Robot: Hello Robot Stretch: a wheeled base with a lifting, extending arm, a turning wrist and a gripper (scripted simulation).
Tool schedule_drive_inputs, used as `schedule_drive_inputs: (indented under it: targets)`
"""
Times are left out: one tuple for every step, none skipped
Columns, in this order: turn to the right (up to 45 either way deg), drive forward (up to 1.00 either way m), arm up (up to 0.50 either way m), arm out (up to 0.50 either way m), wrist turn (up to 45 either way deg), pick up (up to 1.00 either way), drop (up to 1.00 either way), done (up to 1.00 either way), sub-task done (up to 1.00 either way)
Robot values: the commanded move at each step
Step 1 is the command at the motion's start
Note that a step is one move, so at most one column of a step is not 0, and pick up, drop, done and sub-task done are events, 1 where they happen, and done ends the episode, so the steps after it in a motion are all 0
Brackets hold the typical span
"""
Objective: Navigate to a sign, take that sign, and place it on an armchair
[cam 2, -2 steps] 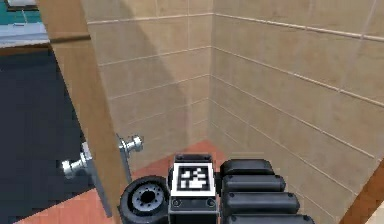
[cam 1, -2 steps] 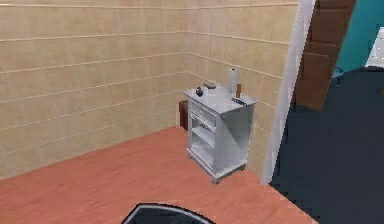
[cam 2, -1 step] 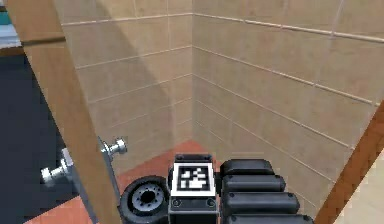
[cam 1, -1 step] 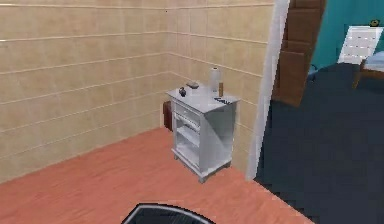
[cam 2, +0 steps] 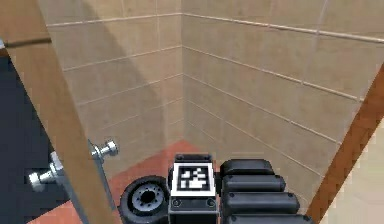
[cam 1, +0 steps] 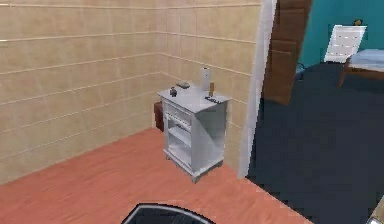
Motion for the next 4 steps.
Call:
schedule_drive_inputs:
  targets:
    - [-45.0,0.0,0.0,0.0,0.0,0.0,0.0,0.0,0.0]
    - [-45.0,0.0,0.0,0.0,0.0,0.0,0.0,0.0,0.0]
    - [-27.0,0.0,0.0,0.0,0.0,0.0,0.0,0.0,0.0]
    - [-3.0,0.0,0.0,0.0,0.0,0.0,0.0,0.0,0.0]
